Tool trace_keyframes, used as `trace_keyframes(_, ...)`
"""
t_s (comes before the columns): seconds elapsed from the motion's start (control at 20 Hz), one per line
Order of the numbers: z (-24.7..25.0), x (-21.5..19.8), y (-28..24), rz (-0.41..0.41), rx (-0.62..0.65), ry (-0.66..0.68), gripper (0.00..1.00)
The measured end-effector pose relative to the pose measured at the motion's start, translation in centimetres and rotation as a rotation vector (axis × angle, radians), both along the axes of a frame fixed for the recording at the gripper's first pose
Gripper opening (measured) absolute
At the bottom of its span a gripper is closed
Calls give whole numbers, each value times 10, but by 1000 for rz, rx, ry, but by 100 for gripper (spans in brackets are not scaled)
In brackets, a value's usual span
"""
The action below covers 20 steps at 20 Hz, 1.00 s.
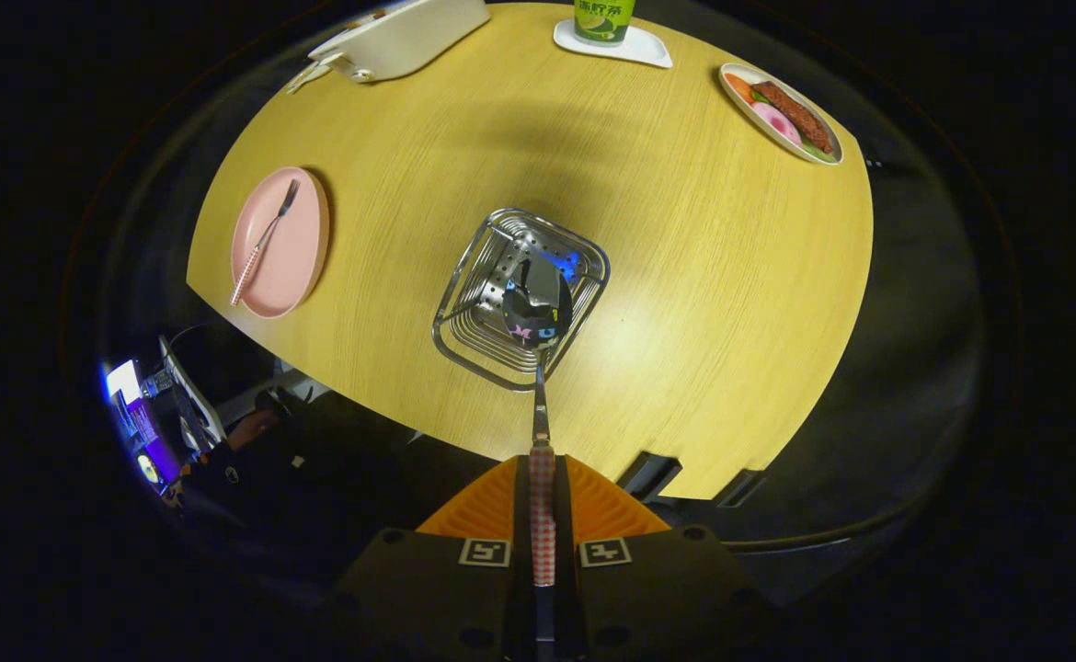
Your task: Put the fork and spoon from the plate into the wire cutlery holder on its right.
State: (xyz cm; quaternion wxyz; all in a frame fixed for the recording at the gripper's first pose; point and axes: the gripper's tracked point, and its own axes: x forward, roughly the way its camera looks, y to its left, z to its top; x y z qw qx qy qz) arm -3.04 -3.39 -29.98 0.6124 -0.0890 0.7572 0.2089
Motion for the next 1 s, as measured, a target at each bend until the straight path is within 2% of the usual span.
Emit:
trace_keyframes(0.4,-20,19,16,24,-81,163,12)
trace_keyframes(0.8,-27,27,21,32,-101,197,13)
trace_keyframes(1.0,-23,34,23,14,-62,171,20)
